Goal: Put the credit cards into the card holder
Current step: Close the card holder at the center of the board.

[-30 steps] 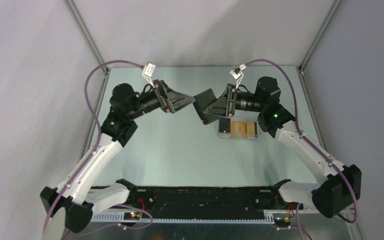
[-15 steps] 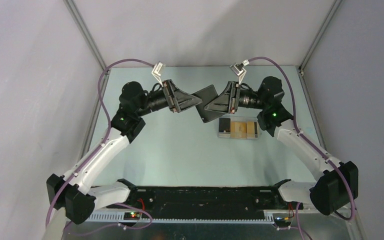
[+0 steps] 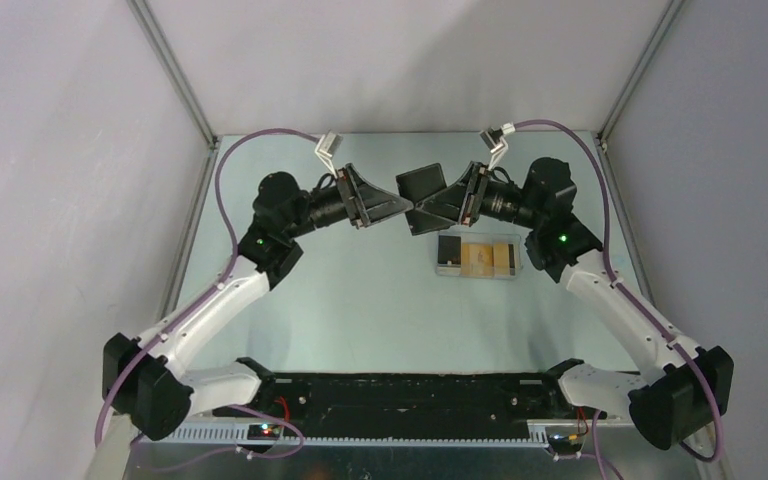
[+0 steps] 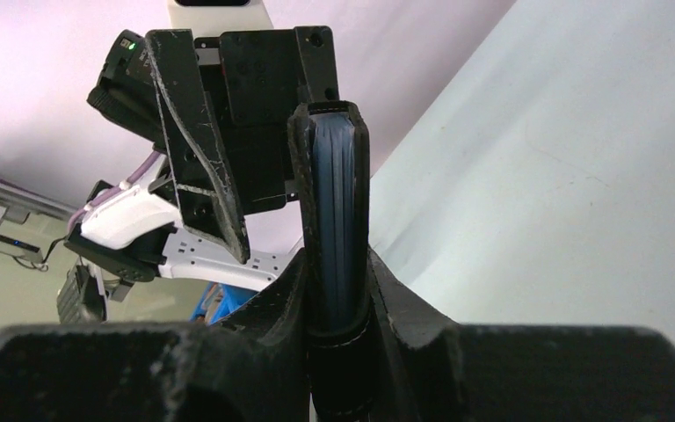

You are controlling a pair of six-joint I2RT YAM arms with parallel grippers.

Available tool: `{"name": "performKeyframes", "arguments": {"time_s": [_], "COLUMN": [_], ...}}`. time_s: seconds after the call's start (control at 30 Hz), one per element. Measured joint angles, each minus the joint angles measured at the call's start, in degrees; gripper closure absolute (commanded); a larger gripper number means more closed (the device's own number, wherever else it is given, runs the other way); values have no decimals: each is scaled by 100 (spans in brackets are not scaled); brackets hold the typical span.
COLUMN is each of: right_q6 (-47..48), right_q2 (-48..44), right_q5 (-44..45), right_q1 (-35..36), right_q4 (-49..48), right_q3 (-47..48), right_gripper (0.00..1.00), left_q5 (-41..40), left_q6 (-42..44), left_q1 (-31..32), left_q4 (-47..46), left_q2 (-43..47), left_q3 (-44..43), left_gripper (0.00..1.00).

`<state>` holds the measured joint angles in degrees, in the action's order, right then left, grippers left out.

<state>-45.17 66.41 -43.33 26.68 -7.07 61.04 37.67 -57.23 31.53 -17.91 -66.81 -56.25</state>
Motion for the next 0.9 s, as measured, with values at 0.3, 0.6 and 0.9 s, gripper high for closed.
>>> {"name": "performKeyframes", "arguments": {"time_s": [0.3, 0.6, 0.9], "right_q6": [20, -7, -107], "right_q2": [9, 157, 302], "right_q5": [140, 83, -262], "right_q1": [26, 52, 70], "right_q4": [120, 55, -186], "right_q3": [0, 0, -2], "right_gripper": [100, 76, 6], "left_q5": [-83, -44, 4], "left_q6": [-431, -833, -896], "left_q1": [13, 13, 52], "left_q4": [-612, -1189, -1547], "left_q2": [-313, -726, -758], "left_q3": [17, 17, 22], "left_gripper": [46, 61, 100]}}
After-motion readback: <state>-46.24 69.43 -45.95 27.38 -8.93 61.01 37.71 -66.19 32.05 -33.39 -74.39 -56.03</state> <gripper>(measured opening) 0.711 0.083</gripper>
